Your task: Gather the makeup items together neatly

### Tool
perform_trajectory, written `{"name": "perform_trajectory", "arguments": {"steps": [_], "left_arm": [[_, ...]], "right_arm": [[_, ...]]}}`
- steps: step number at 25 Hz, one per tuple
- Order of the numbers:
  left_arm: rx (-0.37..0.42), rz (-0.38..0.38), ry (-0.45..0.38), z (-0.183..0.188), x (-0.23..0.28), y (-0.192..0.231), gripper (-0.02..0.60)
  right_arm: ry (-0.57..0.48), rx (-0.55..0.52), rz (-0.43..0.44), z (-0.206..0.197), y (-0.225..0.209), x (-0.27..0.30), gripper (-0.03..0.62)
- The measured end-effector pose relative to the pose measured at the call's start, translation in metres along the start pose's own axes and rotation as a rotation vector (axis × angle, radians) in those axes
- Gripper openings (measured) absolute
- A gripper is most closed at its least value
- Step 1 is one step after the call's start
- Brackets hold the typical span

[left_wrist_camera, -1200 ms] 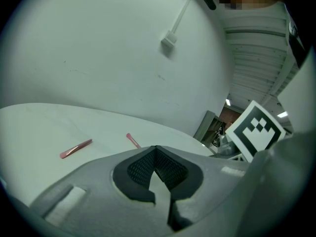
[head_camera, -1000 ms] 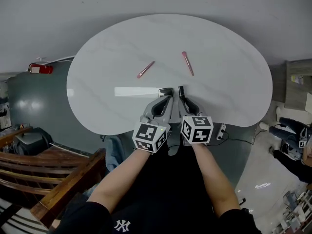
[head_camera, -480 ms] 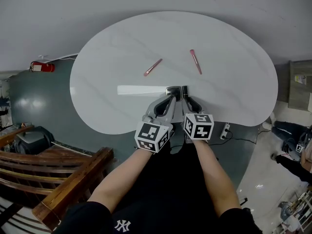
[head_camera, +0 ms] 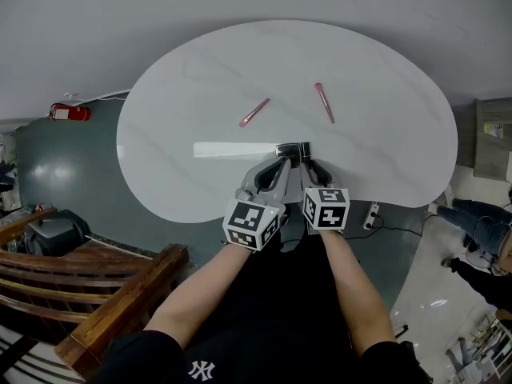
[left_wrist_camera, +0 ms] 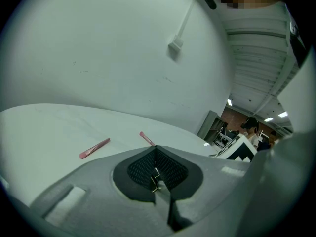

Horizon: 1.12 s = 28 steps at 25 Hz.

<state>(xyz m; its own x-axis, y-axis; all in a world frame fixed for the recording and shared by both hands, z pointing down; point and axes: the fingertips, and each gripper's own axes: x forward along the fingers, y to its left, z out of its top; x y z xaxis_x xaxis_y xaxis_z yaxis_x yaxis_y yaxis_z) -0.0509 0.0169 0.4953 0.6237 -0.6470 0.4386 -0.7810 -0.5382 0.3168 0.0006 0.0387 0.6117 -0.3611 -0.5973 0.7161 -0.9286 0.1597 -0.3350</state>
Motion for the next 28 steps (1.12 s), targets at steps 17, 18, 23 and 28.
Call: {"name": "perform_trajectory", "arguments": {"steps": [17,18,23,28], "left_arm": [[0.026,-0.072,-0.007,0.014,0.01,-0.014,0.008],[0.032,-0.084,-0.008,0.016,0.011,-0.018,0.008],[0.061,-0.143,-0.018,0.029,0.014,-0.036,0.008],[0.08,-0.183,-0.033,0.043,0.016,-0.059,0.008]], "right_arm": [[-0.064,-0.022,-0.08,0.036,-0.008,-0.037,0.055],[-0.079,-0.021,-0.089,0.041,-0.009,-0.042,0.046],[-0.156,-0.018,-0.12,0.068,-0.008,-0.067,0.02],[-0.211,-0.027,-0.131,0.085,-0.008,-0.093,0.015]]}}
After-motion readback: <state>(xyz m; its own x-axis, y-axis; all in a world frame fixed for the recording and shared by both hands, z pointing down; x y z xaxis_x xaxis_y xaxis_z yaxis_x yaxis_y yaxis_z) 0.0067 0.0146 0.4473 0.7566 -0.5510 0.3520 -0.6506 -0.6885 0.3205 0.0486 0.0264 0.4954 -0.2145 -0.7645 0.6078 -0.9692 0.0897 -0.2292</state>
